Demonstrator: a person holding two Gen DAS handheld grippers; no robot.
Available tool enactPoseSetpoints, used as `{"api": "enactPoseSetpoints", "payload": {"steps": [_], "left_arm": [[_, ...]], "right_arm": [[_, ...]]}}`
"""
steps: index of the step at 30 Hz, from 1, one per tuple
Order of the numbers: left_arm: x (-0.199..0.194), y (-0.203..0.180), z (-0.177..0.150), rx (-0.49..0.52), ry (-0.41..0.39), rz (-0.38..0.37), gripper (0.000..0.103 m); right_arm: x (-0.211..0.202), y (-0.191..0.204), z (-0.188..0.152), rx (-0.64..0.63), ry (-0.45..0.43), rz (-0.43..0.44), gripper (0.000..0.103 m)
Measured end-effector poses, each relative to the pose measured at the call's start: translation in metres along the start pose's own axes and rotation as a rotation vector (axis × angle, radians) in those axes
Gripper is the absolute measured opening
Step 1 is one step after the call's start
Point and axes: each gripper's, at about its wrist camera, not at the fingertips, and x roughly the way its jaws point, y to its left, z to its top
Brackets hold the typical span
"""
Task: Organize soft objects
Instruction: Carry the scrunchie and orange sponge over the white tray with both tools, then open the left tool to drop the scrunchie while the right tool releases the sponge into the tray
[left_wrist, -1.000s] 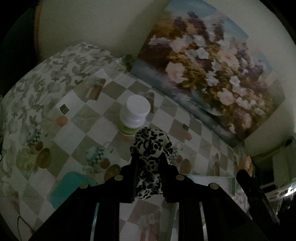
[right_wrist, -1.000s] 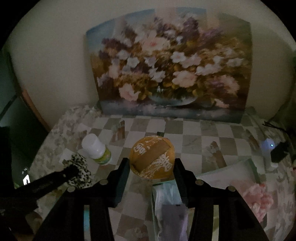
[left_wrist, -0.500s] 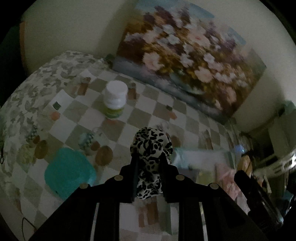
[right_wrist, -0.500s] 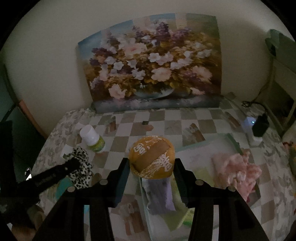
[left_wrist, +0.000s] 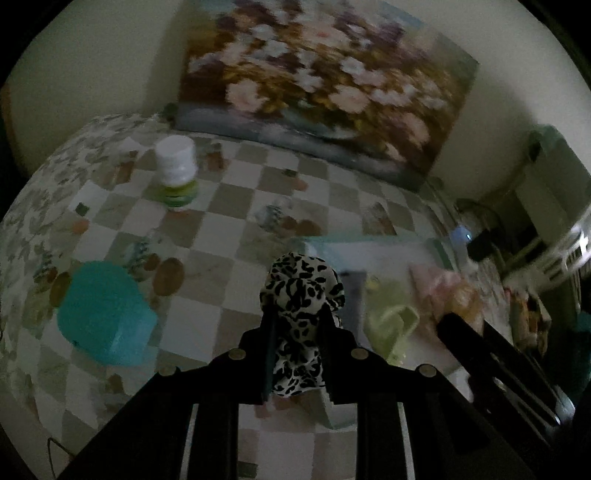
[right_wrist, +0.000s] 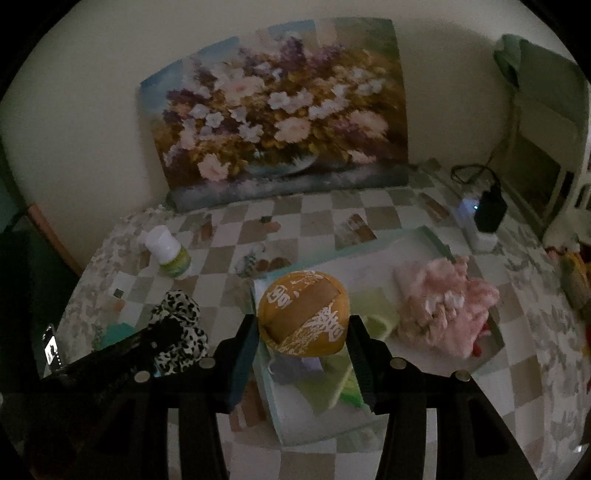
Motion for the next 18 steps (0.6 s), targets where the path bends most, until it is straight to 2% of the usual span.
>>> {"api": "enactPoseSetpoints", "payload": {"steps": [6,11,14,18], "left_arm": [[0.009,-0.024,-0.008,0.081,0.035,-0.031,0.022],[0.024,-0.04,-0.016,0.126,0.091,-0.045,0.022],[0.031,-0.047,-0.022,0.135,0.132,-0.079,0.022],[0.038,-0.059,-0.028,0.171,0.146,-0.074,0.022]], "right_arm": [[0.017,-0.024,-0.002,0.05,0.044,-0.075,0.052],[0.033,-0.063,-0.007,0.136,0.096,-0.168,0.052],[0.038,-0.08,-0.009,0.184,0.11,-0.184,0.052],[0.046,-0.092,-0.012,0.226,0.135,-0.189,0.052]]}}
